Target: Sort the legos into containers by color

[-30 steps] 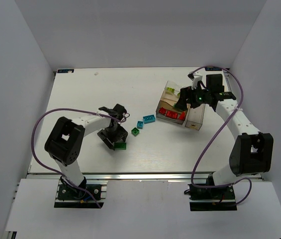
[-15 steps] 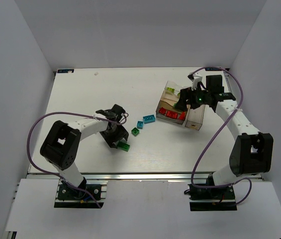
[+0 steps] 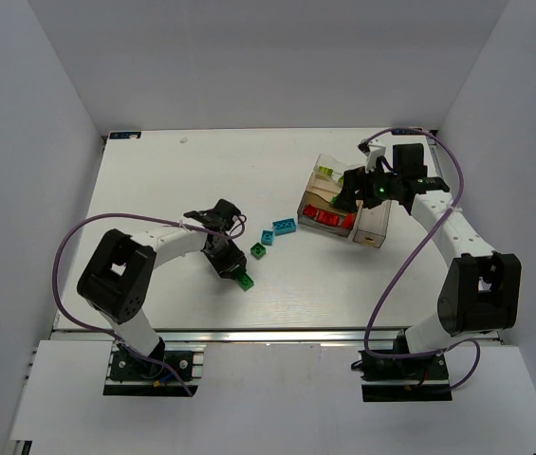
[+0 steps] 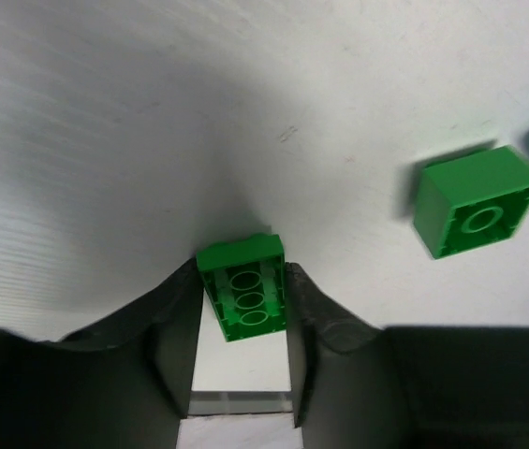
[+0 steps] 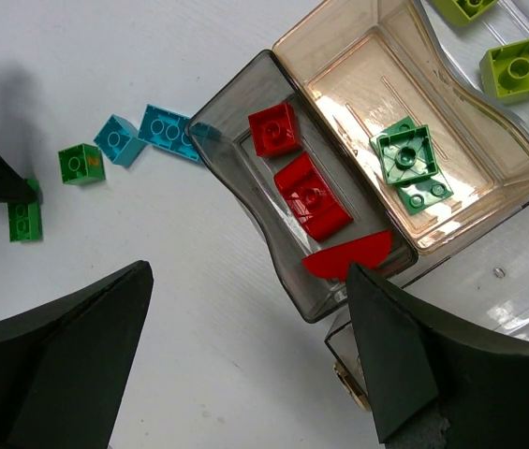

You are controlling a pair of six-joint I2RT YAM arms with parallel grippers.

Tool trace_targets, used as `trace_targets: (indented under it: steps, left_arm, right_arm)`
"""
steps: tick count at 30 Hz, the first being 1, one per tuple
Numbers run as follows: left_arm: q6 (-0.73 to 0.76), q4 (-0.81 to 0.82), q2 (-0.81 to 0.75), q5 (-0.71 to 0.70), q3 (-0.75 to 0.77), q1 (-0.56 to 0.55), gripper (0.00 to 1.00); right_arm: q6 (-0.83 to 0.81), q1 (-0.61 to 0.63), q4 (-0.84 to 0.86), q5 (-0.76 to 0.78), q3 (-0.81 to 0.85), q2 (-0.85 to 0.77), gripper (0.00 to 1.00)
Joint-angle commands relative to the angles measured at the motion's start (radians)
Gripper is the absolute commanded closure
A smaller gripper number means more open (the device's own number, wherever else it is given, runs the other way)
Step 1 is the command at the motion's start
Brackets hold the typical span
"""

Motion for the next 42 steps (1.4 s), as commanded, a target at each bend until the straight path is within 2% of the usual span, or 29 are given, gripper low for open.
trace_targets:
  steps: [1,4,8,12,14,16,18,19,20,21,23,26,30,35,38,42]
  left_arm:
    - [0.003,0.058,0.026,0.027,-0.022,-0.006,0.61]
    - [0.012,0.072,0.029,0.029,-0.011,-0.006,0.72]
    - [0.044,0.084,0.018,0.033,0.009,-0.006,0.82]
    - [0.178,0.144,-0.035,0.070,0.046,-0.006,0.94]
    - [0.271,0.198,-0.075,0.144,0.059,-0.015,0.98]
    - [0.322,0.293,-0.152,0.191,0.059,-0.015,0.99]
    - [0.368,0.379,-0.198,0.233,0.073,-0.015,0.99]
    - [0.385,0.394,-0.198,0.240,0.088,-0.015,0.99]
    - [0.412,0.413,-0.190,0.244,0.139,-0.005,1.00]
    - [0.423,0.426,-0.152,0.241,0.170,-0.005,1.00]
    - [0.431,0.462,-0.091,0.257,0.278,0.005,1.00]
    - [0.422,0.508,0.081,0.251,0.424,0.005,1.00]
    - [0.387,0.560,0.314,0.240,0.739,-0.014,1.00]
    - [0.333,0.577,0.592,0.234,1.022,-0.014,1.00]
    - [0.324,0.591,0.675,0.222,1.125,-0.014,0.97]
    - [0.310,0.627,0.709,0.198,1.129,-0.014,0.89]
  right_arm:
    - [0.006,-0.005,0.025,-0.017,-0.003,-0.045,0.11]
    - [0.006,-0.005,0.025,-0.017,-0.011,-0.052,0.11]
    - [0.006,-0.006,0.025,-0.015,-0.025,-0.060,0.11]
    - [0.003,-0.005,0.023,-0.020,-0.031,-0.071,0.11]
    - [-0.008,-0.008,0.022,-0.035,-0.033,-0.080,0.11]
    - [-0.014,-0.008,0.022,-0.061,-0.039,-0.095,0.11]
    - [-0.024,-0.011,0.026,-0.084,-0.049,-0.114,0.17]
    - [-0.024,-0.012,0.033,-0.099,-0.057,-0.121,0.23]
    - [-0.017,-0.014,0.042,-0.104,-0.065,-0.140,0.45]
    - [-0.011,-0.014,0.065,-0.104,-0.086,-0.149,0.60]
    - [0.022,-0.017,0.092,-0.078,-0.108,-0.181,1.00]
    - [0.032,-0.020,0.125,-0.028,-0.143,-0.219,1.00]
    - [0.038,-0.023,0.148,0.026,-0.180,-0.269,1.00]
    - [0.039,-0.028,0.155,0.041,-0.226,-0.328,1.00]
    - [0.044,-0.028,0.157,0.043,-0.253,-0.351,1.00]
    - [0.047,-0.031,0.154,0.037,-0.275,-0.367,1.00]
